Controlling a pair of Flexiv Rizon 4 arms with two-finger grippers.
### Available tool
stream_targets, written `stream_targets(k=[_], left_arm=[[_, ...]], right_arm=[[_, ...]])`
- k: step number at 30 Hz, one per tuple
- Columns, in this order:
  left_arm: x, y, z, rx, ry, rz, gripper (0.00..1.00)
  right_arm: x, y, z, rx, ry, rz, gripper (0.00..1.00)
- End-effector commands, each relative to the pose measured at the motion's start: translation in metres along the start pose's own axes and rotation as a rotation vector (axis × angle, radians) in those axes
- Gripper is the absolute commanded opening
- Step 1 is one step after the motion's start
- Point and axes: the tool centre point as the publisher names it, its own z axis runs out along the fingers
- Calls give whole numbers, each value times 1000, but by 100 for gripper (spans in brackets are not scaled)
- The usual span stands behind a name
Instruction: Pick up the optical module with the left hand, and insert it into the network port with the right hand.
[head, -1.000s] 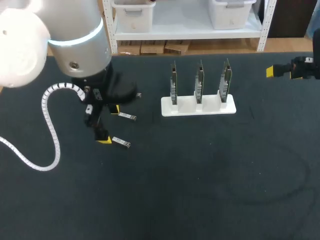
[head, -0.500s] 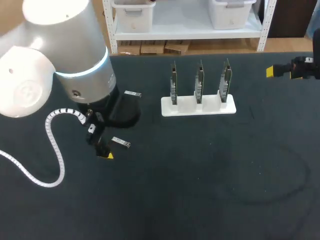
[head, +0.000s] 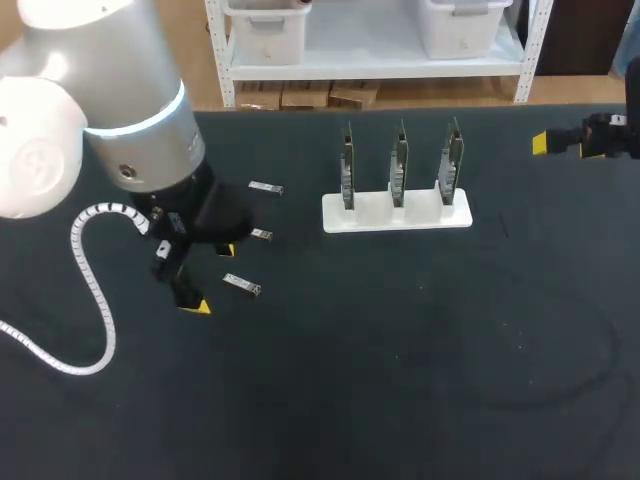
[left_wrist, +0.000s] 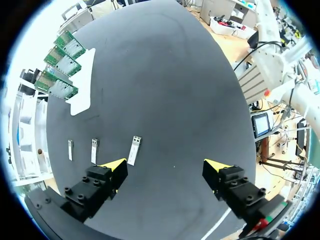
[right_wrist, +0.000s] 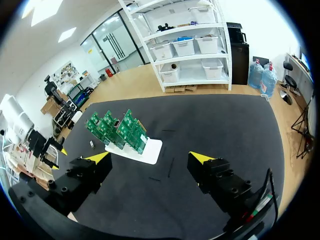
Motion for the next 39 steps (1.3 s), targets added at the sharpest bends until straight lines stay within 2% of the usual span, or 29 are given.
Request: stream_targets(k=[1, 5, 6, 9, 14, 16, 17, 21, 27, 29, 31, 35, 39], left_arm=[[0, 1, 0, 3, 0, 3, 100], [0, 1, 0, 3, 0, 3, 100], [-2, 4, -1, -32, 9, 34, 100], [-6, 12, 2, -2, 28, 90, 100], [-3, 17, 9, 103, 13, 109, 100], [-1, 18, 11, 178, -54, 113, 100], [-1, 18, 11, 188, -69, 121, 100], [0, 20, 10, 103, -40, 208, 100], [-3, 28, 10, 105, 38, 187, 100], [-9, 28, 7, 108, 110, 169, 100], [-14, 25, 5, 80, 135, 160, 100], [-19, 19, 12, 42, 142, 190, 100], [-16, 20, 20, 4, 127, 224, 100]], right_arm=[[0, 0, 0, 0, 0, 0, 100], [0, 0, 0, 0, 0, 0, 100], [0, 0, 0, 0, 0, 0, 100], [0, 0, 0, 0, 0, 0, 100], [0, 0, 0, 0, 0, 0, 100], [0, 0, 0, 0, 0, 0, 100], [0, 0, 0, 0, 0, 0, 100], [0, 0, 0, 0, 0, 0, 100], [0, 0, 0, 0, 0, 0, 100], [0, 0, 0, 0, 0, 0, 100], [0, 0, 0, 0, 0, 0, 100], [0, 0, 0, 0, 0, 0, 100], [0, 0, 0, 0, 0, 0, 100]])
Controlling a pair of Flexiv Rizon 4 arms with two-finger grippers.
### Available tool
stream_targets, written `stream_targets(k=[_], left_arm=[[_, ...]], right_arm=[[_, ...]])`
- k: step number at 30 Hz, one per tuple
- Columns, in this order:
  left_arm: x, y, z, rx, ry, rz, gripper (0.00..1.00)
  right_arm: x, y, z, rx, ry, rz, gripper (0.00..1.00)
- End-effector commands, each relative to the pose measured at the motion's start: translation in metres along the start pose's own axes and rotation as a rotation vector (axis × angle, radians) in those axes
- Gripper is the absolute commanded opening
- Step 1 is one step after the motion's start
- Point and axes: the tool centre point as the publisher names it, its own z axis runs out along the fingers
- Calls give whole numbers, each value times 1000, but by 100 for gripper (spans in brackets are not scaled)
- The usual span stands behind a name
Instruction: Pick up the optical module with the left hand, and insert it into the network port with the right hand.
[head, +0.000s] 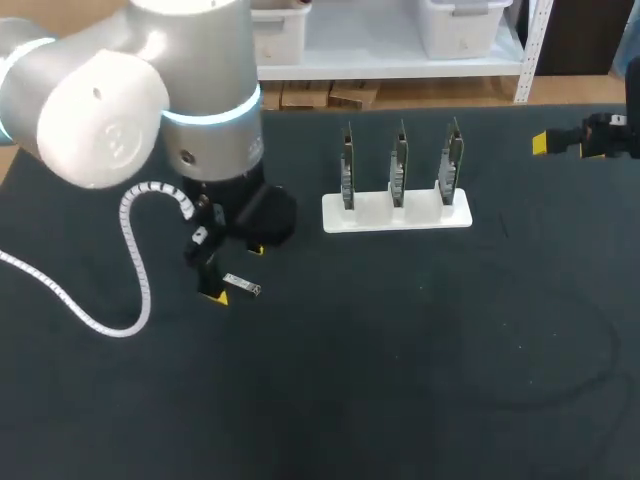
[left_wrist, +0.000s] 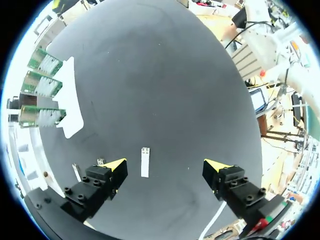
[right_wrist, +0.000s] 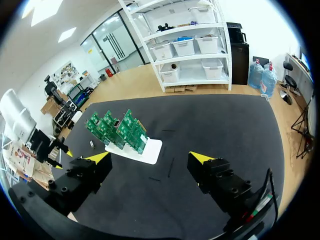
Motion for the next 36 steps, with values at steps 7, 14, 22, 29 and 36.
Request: stream_targets(k=[7, 14, 22, 29, 36], left_arm=[[9, -5, 17, -55, 7, 25, 100], [15, -2, 28, -25, -4, 7, 100], [24, 2, 31, -29, -8, -28, 100], [20, 7, 36, -44, -18, -15, 100], [19, 8, 41, -35, -16, -14, 100]], right_arm=[[0, 0, 0, 0, 0, 0, 100], [0, 0, 0, 0, 0, 0, 100], [0, 0, 0, 0, 0, 0, 100], [0, 0, 0, 0, 0, 0, 100], [0, 0, 0, 0, 0, 0, 100]])
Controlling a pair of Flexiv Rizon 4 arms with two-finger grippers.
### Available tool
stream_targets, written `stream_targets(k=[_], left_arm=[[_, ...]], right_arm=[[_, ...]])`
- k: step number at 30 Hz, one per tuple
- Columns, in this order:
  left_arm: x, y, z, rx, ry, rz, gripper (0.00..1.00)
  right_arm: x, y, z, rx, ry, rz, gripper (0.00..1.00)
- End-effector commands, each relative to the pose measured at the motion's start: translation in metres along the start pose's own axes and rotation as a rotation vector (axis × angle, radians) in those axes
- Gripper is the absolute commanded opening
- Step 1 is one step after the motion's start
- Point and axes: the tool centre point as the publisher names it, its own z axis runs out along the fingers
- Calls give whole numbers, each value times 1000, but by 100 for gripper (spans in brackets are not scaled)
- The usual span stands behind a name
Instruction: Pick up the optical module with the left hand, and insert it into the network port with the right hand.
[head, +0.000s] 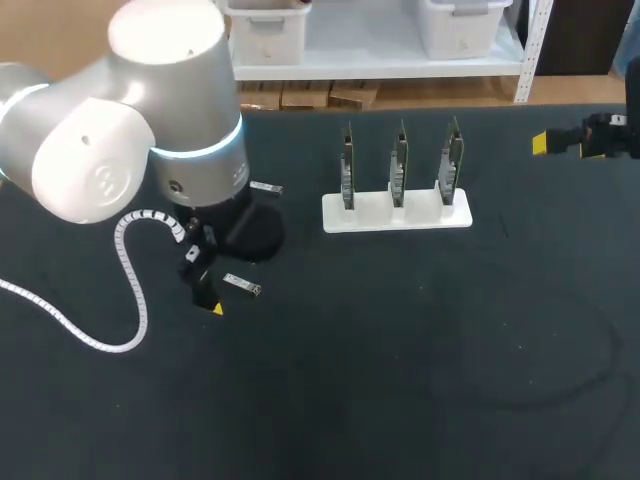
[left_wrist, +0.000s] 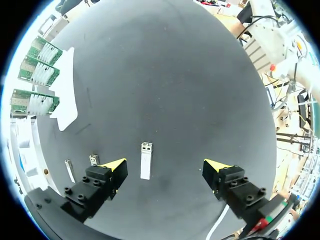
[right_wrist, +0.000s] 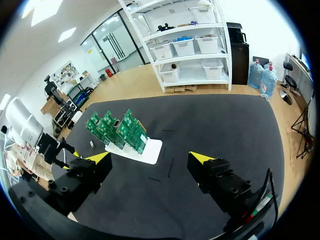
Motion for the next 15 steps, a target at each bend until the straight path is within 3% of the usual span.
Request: stream_targets(k=[1, 15], left_arm=[[1, 1, 5, 15, 4, 3, 100], [5, 3, 11, 15, 0, -11, 100]], right_arm=[[0, 0, 0, 0, 0, 0, 100], [0, 0, 0, 0, 0, 0, 100]])
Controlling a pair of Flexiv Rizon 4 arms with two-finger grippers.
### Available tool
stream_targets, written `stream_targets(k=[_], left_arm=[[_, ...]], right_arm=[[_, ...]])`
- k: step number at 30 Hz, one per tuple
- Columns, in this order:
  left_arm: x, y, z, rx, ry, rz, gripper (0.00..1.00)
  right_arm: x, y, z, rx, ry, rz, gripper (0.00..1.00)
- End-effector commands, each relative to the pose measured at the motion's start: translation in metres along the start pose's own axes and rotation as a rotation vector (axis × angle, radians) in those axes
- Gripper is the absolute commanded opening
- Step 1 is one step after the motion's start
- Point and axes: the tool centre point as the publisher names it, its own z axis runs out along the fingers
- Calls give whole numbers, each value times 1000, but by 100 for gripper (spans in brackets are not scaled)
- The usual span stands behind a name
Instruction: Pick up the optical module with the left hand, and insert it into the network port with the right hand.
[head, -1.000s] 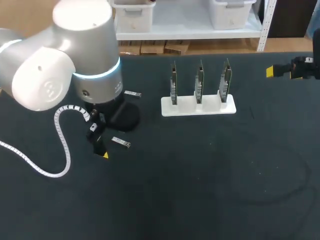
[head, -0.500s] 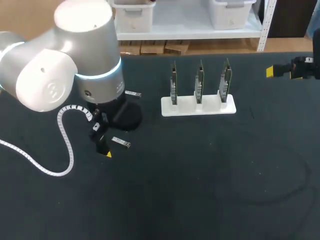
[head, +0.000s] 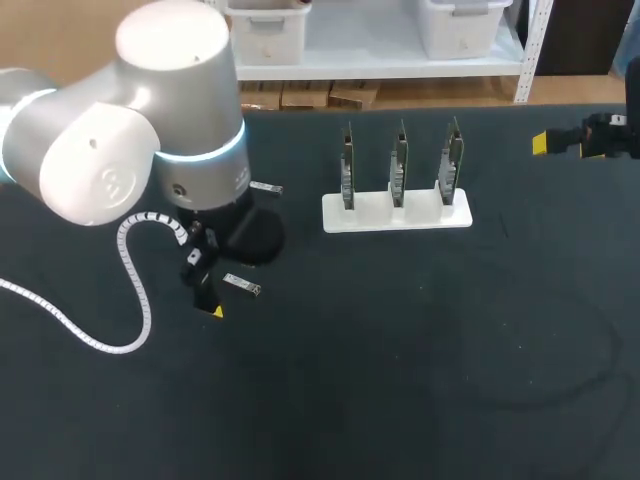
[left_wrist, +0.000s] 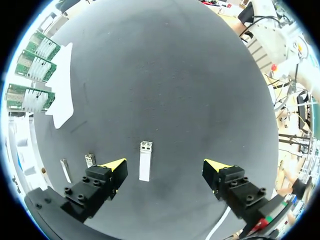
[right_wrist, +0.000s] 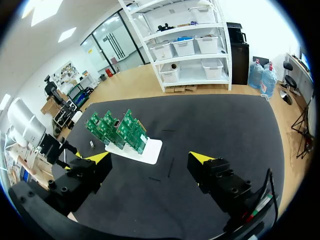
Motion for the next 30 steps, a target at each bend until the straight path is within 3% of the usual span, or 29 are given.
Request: stream_targets(k=[1, 30], left_arm=[[2, 1, 1, 0, -9, 1, 100], [9, 13, 7, 11, -11, -3, 100]], right_arm=[[0, 0, 0, 0, 0, 0, 100], [0, 0, 0, 0, 0, 0, 100]])
